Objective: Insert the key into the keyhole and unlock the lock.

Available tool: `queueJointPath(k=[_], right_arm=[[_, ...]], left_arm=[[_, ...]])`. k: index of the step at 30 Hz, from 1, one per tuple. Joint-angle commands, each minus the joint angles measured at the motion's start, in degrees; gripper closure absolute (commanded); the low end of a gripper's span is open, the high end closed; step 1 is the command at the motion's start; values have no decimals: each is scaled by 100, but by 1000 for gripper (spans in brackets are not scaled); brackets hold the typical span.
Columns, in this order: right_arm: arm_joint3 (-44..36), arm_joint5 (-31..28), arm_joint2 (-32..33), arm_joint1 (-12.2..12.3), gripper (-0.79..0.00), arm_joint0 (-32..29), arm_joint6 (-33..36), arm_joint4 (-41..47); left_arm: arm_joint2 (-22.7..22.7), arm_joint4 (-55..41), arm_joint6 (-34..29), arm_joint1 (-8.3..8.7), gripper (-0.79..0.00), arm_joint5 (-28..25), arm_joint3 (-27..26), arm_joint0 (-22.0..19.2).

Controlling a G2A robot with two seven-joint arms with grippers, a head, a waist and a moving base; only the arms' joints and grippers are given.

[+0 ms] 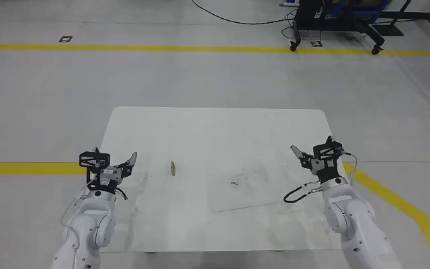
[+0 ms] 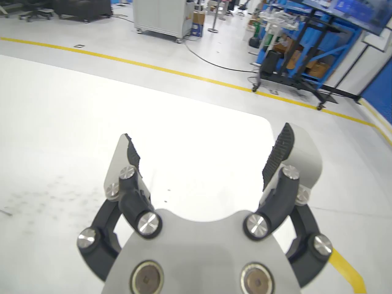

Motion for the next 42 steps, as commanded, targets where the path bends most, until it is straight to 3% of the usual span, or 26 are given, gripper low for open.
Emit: queueJointPath(k=[1, 5, 19, 25, 32, 33, 35, 36, 38, 39, 42], right_arm=[[329, -665, -250, -20, -785, 339, 140, 473], [1081, -1609, -835, -82, -785, 1018, 511, 1177], [1125, -1752, -915, -94, -785, 1034, 519, 1347], [1522, -3364, -1310, -107, -785, 1312, 789, 2347], [2154, -4546, -1773, -102, -785, 1799, 1600, 3232], [2238, -4629, -1816, -94, -723, 1869, 1755, 3297], [2371, -4803, -1896, -79, -468, 1996, 2001, 3387], [2429, -4992, -1959, -69, -406, 2061, 2138, 3381], [2402, -5002, -2128, -38, -456, 2205, 2395, 3190], [2399, -5002, -2192, -14, -563, 2270, 2519, 2945], [2301, -5002, -2465, 34, -637, 2380, 2546, 2391]], left_arm=[[0, 0, 0, 0, -785, 0, 0, 0], [0, 0, 0, 0, -785, 0, 0, 0], [0, 0, 0, 0, -785, 0, 0, 0], [0, 0, 0, 0, -785, 0, 0, 0], [0, 0, 0, 0, -785, 0, 0, 0], [0, 0, 0, 0, -785, 0, 0, 0], [0, 0, 0, 0, -785, 0, 0, 0], [0, 0, 0, 0, -785, 0, 0, 0], [0, 0, 0, 0, -785, 0, 0, 0], [0, 0, 0, 0, -785, 0, 0, 0], [0, 0, 0, 0, -785, 0, 0, 0]])
